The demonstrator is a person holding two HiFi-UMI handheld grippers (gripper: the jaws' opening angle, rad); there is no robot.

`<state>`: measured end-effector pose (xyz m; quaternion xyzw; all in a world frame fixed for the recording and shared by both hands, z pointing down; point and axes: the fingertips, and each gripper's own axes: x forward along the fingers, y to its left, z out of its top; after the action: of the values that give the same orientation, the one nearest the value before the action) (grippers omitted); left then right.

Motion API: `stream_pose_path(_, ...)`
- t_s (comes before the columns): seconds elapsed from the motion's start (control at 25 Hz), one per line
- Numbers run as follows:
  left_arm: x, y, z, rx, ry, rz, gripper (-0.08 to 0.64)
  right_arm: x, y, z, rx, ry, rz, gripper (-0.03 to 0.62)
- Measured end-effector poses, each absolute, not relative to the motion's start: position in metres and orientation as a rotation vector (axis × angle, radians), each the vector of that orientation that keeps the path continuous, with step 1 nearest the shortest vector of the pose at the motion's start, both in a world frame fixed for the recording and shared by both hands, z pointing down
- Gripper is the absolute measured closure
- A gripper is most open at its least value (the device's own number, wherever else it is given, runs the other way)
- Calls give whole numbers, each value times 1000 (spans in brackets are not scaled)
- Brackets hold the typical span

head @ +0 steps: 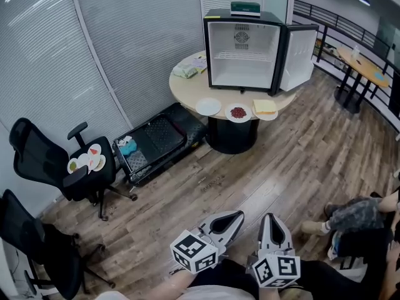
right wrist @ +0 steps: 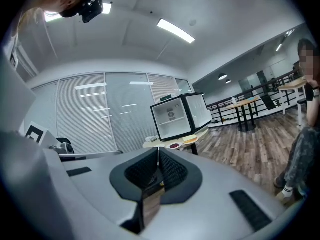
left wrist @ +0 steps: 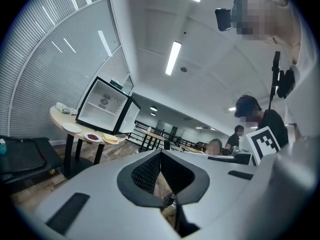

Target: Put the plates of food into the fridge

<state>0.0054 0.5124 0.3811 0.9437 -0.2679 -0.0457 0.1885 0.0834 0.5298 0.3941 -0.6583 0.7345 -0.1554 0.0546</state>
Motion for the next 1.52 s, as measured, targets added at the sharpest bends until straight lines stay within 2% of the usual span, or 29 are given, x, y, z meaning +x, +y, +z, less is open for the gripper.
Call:
stream_pose_path(0.72,28,371,367,2668,-739,-145,555,111,389,381,-2053,2217,-434,583)
stream_pose_path(1.52,22,233,363,2695,-631,-116,555,103,248,382,-2109,2177,-455,583)
